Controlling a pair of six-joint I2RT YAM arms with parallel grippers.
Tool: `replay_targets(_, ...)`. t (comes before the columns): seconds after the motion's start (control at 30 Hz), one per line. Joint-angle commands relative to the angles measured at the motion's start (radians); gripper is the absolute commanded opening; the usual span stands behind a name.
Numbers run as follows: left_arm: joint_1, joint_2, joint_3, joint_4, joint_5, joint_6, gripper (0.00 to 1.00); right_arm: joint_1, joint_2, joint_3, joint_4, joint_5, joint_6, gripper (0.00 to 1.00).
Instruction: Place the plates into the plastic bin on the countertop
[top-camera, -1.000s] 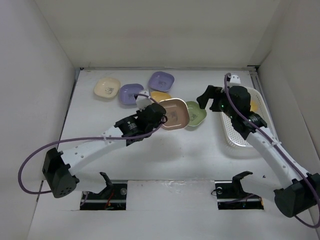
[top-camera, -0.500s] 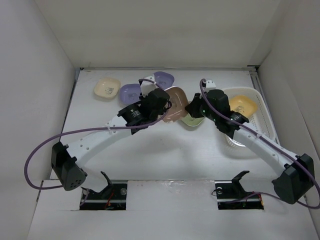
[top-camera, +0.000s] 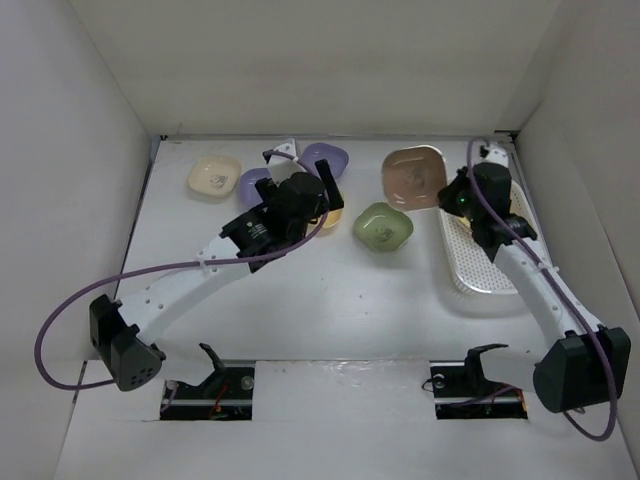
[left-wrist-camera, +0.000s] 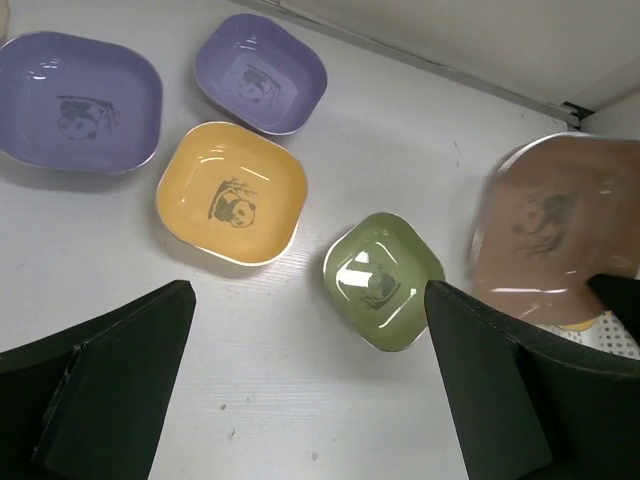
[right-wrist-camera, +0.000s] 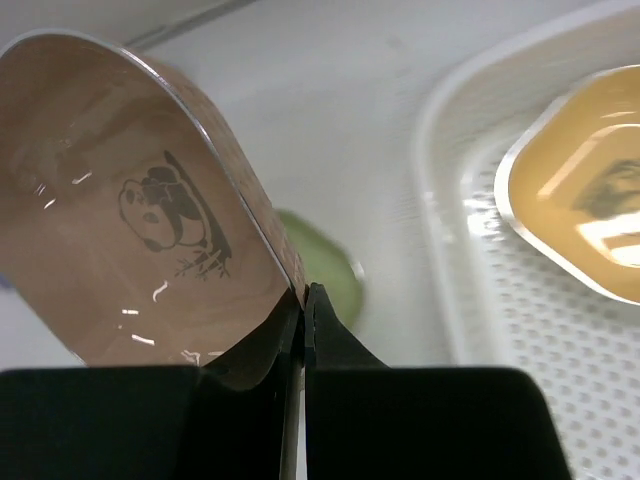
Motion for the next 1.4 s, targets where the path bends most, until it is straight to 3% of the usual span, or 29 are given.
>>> replay_targets(0.0, 0.02, 0.001, -0.039, 0.027, -0.014, 0.007, 0.99, -0.187, -0.037, -0.009, 0.006, 0.058, 0.052, 0.0)
replay_targets(0.17, 0.049, 0.042, -0.063, 0.049, 0.044, 0.007, 0.99, -0.413, 0.049, 0.046, 0.004, 0.026, -0.027, 0.0)
replay_targets(0.27, 0.071, 0.083, -0.063, 0.059, 0.131, 0.018, 0.99, -0.543, 0.113, 0.096, -0.041, -0.007, 0.032, 0.0)
replay_targets(0.57, 0.086, 0.117, -0.1, 0.096, 0.196, 0.009, 0.99, -0.58, 0.124, -0.117, 0.099, 0.019, 0.302, 0.0)
replay_targets(0.93, 0.086, 0.096, -0.158, 0.115, 0.215, 0.0, 0.99, -0.589, 0.231, -0.089, 0.099, 0.108, 0.382, 0.0)
replay_targets(1.03, 0.086, 0.096, -0.158, 0.115, 0.215, 0.0, 0.99, -0.589, 0.253, -0.069, 0.099, 0.07, 0.372, 0.11)
replay_targets(1.13, 0.086, 0.096, -0.158, 0.115, 0.215, 0.0, 0.99, -0.589, 0.253, -0.069, 0.099, 0.059, 0.362, 0.48)
replay_targets(1.2, 0.086, 0.096, -0.158, 0.115, 0.215, 0.0, 0.99, -0.577, 0.213, -0.069, 0.099, 0.07, 0.353, 0.64)
replay_targets(1.23, 0.086, 0.087, -0.158, 0.115, 0.215, 0.0, 0.99, -0.562, 0.193, -0.069, 0.09, 0.099, 0.353, 0.7)
replay_targets(1.33, 0.086, 0.087, -0.158, 0.115, 0.215, 0.0, 0.99, -0.536, 0.107, -0.069, 0.078, 0.108, 0.33, 0.73)
replay_targets(1.37, 0.086, 0.087, -0.158, 0.115, 0.215, 0.0, 0.99, -0.501, 0.078, -0.069, 0.078, 0.108, 0.321, 0.85)
